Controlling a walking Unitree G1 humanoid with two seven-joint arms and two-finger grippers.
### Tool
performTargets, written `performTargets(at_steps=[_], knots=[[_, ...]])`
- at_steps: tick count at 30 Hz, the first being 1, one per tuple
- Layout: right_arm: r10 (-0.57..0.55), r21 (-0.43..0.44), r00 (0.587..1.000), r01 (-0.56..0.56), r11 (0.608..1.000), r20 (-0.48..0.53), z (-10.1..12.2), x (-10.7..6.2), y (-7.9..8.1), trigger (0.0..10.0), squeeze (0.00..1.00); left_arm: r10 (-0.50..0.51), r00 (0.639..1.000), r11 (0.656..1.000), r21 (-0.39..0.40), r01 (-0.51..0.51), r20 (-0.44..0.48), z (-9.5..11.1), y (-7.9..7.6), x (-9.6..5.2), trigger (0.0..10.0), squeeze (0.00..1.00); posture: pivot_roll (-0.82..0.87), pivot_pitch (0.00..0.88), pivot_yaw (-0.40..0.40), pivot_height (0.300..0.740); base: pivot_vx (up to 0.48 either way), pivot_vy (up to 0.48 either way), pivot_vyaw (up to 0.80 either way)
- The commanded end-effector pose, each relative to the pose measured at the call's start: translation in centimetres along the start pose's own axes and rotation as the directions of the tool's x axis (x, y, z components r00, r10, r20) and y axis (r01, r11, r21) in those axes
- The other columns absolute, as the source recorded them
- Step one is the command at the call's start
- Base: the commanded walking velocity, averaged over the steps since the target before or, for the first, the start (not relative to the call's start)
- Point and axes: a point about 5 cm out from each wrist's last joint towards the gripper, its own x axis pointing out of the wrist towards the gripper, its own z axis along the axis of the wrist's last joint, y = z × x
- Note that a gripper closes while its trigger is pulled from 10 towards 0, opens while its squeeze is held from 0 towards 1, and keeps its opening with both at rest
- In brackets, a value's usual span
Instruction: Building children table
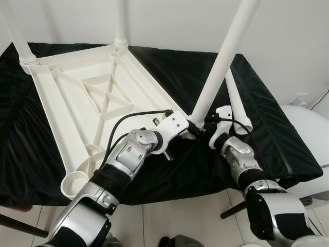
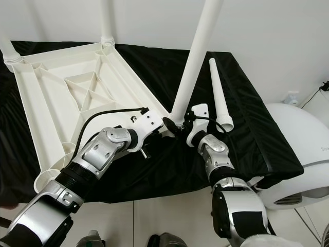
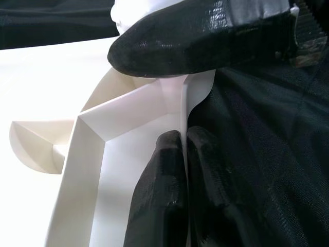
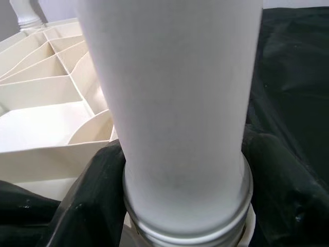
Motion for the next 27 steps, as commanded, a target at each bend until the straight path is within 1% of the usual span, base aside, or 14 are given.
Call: performTargets(at_steps=[1,4,6,7,8,9,12,14,16,17,19,22,25,27], knots=[[-0.084,0.007,0.996,0.083,0.996,0.026,-0.2,0.1,0.5,10.0,0.00,-0.031,0.999,0.999,-0.009,0.031,-0.006,-0.1,-0.5,0.1,10.0,0.00,0.04,0.011,-0.091,0.740,0.000,0.000,0.00],[-0.102,0.007,0.994,0.102,0.995,0.033,-0.3,0.2,0.7,10.0,0.00,-0.032,0.999,0.999,-0.008,0.032,-0.006,-0.1,-0.5,0.1,10.0,0.00,0.04,0.011,-0.091,0.740,0.000,0.000,0.00],[-0.126,0.016,0.991,0.126,0.992,0.049,-0.3,0.5,1.4,10.0,0.00,-0.034,0.999,0.999,-0.007,0.034,-0.005,-0.1,-0.6,0.1,10.0,0.00,0.04,0.013,-0.090,0.740,0.000,0.000,0.00],[-0.126,0.016,0.991,0.126,0.992,0.049,-0.3,0.5,1.4,10.0,0.00,-0.034,0.999,0.999,-0.007,0.034,-0.005,-0.1,-0.6,0.1,10.0,0.00,0.04,0.013,-0.090,0.740,0.000,0.000,0.00],[-0.149,0.015,0.987,0.148,0.989,0.061,-0.3,0.8,2.3,10.0,0.00,-0.035,0.999,0.999,-0.008,0.035,-0.005,-0.1,-0.6,0.1,10.0,0.00,0.04,0.014,-0.089,0.740,0.000,0.000,0.00],[-0.149,0.015,0.987,0.148,0.989,0.061,-0.3,0.8,2.3,10.0,0.00,-0.035,0.999,0.999,-0.008,0.035,-0.005,-0.1,-0.6,0.1,10.0,0.00,0.04,0.014,-0.089,0.740,0.000,0.000,0.00],[-0.174,0.005,0.982,0.174,0.985,0.073,-0.3,1.3,3.4,10.0,0.00,-0.041,0.999,0.999,-0.007,0.041,-0.003,0.0,-0.8,0.2,10.0,0.00,0.04,0.011,-0.090,0.740,0.000,0.000,0.00],[-0.178,0.000,0.981,0.179,0.984,0.076,-0.2,1.3,3.6,10.0,0.00,-0.042,0.999,0.999,-0.007,0.042,-0.003,0.0,-0.8,0.2,10.0,0.00,0.04,0.011,-0.090,0.740,0.000,0.000,0.00],[-0.231,0.017,0.969,0.230,0.973,0.087,0.0,1.7,4.3,10.0,0.00,-0.042,0.999,0.999,-0.007,0.042,-0.003,0.0,-0.8,0.2,10.0,0.00,0.04,0.009,-0.092,0.740,0.000,0.000,0.00],[-0.231,0.017,0.969,0.230,0.973,0.087,0.0,1.7,4.3,10.0,0.00,-0.042,0.999,0.999,-0.007,0.042,-0.003,0.0,-0.8,0.2,10.0,0.00,0.04,0.009,-0.092,0.740,0.000,0.000,0.00],[-0.306,0.047,0.948,0.303,0.952,0.081,0.0,2.1,4.7,10.0,0.00,-0.042,0.999,0.999,-0.007,0.042,-0.003,-0.1,-0.9,0.2,10.0,0.00,0.04,0.006,-0.094,0.740,0.000,0.000,0.00],[-0.349,0.035,0.934,0.348,0.937,0.071,0.0,2.3,5.0,10.0,0.00,-0.044,0.999,0.999,-0.007,0.044,-0.003,-0.1,-0.9,0.2,10.0,0.00,0.04,0.005,-0.095,0.740,0.000,0.000,0.00],[-0.362,0.037,0.930,0.360,0.932,0.069,0.1,2.4,5.3,10.0,0.00,-0.045,0.999,0.999,-0.007,0.045,-0.003,-0.1,-1.0,0.3,10.0,0.00,0.04,0.005,-0.095,0.740,0.000,0.000,0.00],[-0.383,0.045,0.922,0.381,0.923,0.052,-0.1,2.8,5.9,10.0,0.00,-0.048,0.999,0.999,-0.006,0.048,-0.003,-0.1,-1.1,0.3,10.0,0.00,0.05,0.000,-0.099,0.740,0.000,0.000,0.00]])
